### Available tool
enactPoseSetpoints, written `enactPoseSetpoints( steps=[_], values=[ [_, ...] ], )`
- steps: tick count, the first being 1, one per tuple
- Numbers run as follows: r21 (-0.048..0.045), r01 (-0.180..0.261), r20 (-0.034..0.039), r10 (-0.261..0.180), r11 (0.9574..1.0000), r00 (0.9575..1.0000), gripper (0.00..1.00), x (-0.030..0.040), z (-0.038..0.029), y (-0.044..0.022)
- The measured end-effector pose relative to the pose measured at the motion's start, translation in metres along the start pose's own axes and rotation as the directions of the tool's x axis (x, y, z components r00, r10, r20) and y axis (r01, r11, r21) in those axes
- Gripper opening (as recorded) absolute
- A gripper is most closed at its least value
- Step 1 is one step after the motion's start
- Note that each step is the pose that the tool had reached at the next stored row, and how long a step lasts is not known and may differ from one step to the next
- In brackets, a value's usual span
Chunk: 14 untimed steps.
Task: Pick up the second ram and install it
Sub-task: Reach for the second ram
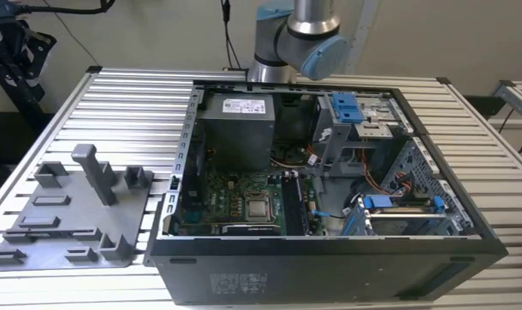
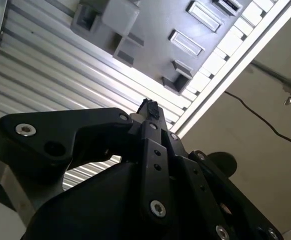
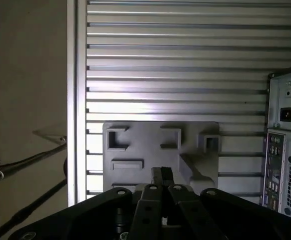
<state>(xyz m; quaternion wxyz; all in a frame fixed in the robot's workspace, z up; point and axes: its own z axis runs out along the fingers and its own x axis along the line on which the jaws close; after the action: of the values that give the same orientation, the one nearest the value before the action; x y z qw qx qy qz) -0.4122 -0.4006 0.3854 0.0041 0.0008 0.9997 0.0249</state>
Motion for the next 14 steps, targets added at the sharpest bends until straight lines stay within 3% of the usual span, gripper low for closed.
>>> enactPoseSetpoints(
  steps=[5,14],
  values=[
    [0.0000,0.000,-0.0007,0.000,1.0000,1.0000,0.11,0.0001,0.0000,-0.0050],
    [0.0000,0.000,-0.0020,0.000,1.0000,1.0000,0.11,0.0000,-0.0005,-0.0278]
  ],
)
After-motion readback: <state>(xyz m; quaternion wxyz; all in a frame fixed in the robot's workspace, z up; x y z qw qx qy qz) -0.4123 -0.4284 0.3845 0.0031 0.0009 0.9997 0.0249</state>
